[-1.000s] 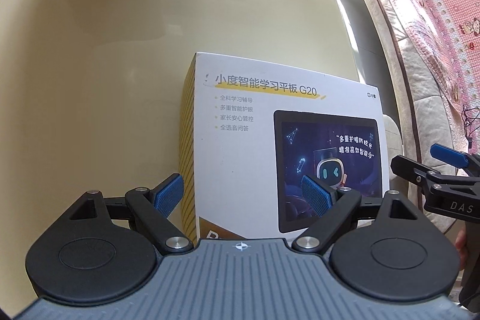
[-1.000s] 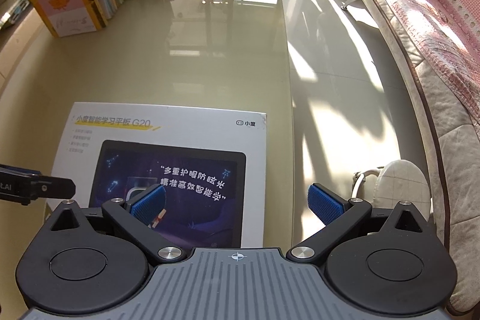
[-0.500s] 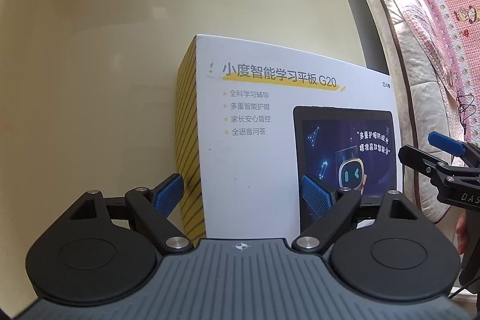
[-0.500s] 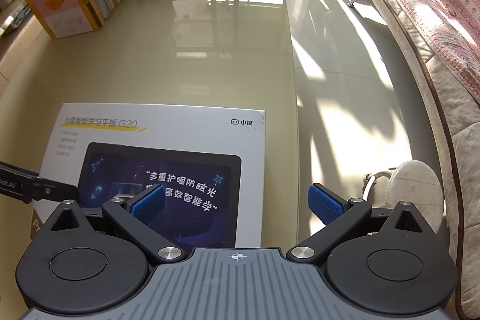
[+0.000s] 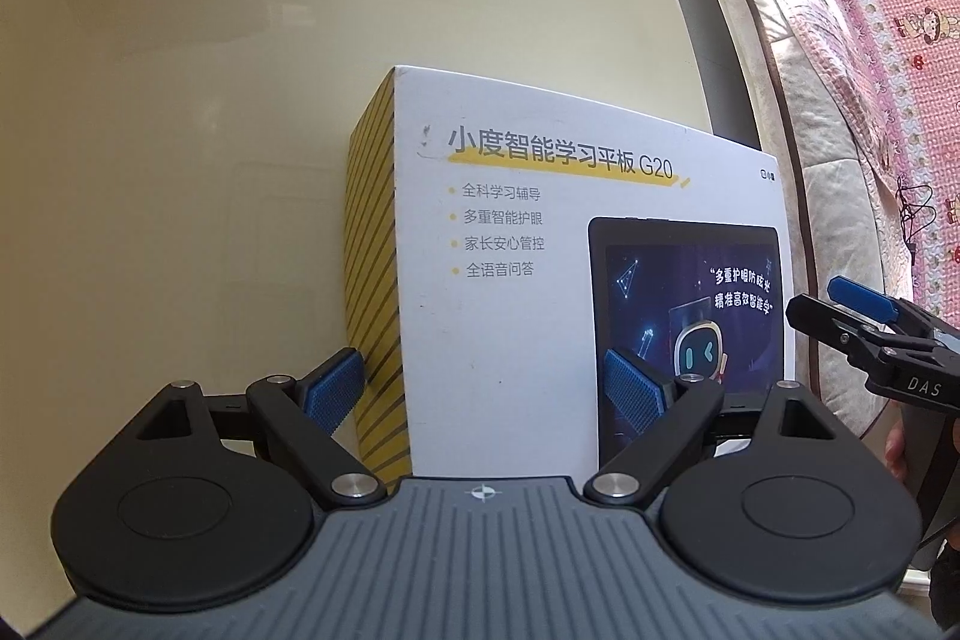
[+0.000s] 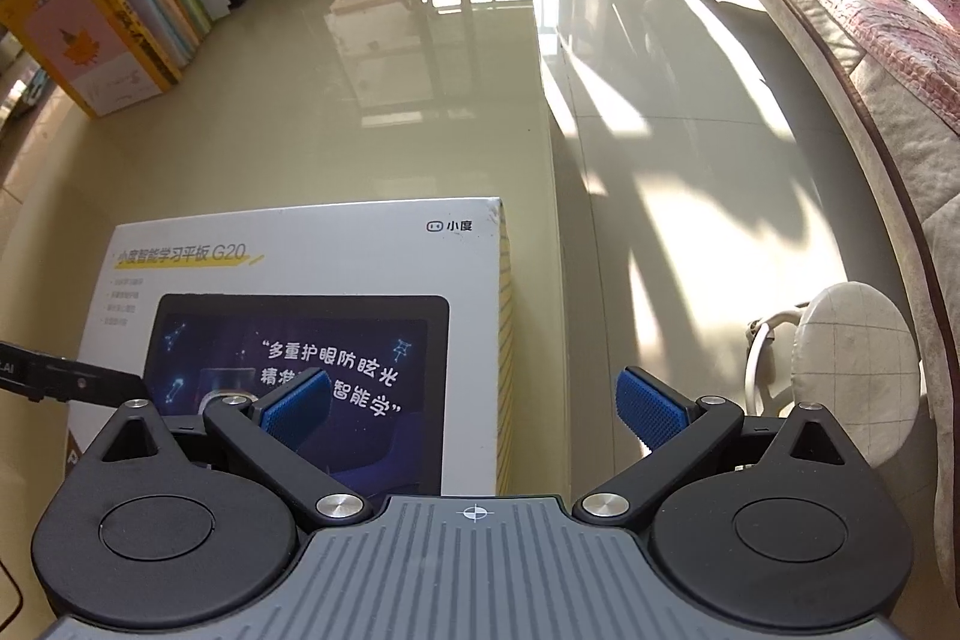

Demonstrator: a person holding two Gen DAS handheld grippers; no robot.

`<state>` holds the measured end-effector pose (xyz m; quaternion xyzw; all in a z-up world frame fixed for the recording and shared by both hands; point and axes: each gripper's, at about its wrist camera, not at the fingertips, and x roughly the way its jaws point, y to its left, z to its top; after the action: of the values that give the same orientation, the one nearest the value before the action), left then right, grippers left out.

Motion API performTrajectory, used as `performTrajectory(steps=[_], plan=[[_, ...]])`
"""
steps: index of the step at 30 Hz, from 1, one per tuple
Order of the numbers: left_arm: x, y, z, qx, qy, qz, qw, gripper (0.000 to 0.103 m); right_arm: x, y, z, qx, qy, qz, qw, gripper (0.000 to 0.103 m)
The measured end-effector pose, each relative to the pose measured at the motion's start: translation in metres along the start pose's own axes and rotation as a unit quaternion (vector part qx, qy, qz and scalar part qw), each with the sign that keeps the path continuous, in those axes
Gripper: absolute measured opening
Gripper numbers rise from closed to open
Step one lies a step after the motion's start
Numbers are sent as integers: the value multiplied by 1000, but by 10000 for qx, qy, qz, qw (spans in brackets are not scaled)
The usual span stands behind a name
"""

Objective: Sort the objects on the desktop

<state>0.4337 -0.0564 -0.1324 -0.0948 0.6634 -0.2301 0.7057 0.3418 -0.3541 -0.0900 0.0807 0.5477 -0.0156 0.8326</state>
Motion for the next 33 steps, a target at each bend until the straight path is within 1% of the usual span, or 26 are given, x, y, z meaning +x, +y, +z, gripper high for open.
performTrajectory(steps=[4, 7, 9, 14, 17, 20, 22, 26, 31, 33], plan=[[8, -14, 5, 111, 24, 2, 9999, 103, 2, -22, -4, 10, 9, 44, 10000, 103], [13, -24, 8, 197, 46, 4, 9998, 103, 5, -38, -7, 130, 36, 150, 9998, 103], [16, -30, 10, 249, 78, 3, 9997, 103, 8, -51, -9, 205, 5, 299, 9993, 103], [22, -41, 11, 358, 145, -4, 9993, 103, 20, -82, -8, 439, -18, 841, 9955, 103], [23, -45, 10, 391, 168, -1, 9991, 103, 26, -96, -7, 486, -79, 1025, 9935, 103], [25, -50, 11, 447, 185, 26, 9988, 103, 33, -107, -6, 591, -64, 1362, 9889, 103], [26, -53, 11, 495, 195, 56, 9986, 103, 38, -110, -6, 680, 1, 1636, 9842, 103], [28, -57, 12, 547, 211, 96, 9982, 103, 49, -108, -7, 674, 174, 1874, 9798, 103], [29, -61, 14, 615, 214, 144, 9978, 103, 60, -108, -7, 975, 365, 2209, 9697, 103], [29, -61, 14, 640, 211, 159, 9976, 103, 61, -107, -7, 988, 340, 2211, 9696, 103]])
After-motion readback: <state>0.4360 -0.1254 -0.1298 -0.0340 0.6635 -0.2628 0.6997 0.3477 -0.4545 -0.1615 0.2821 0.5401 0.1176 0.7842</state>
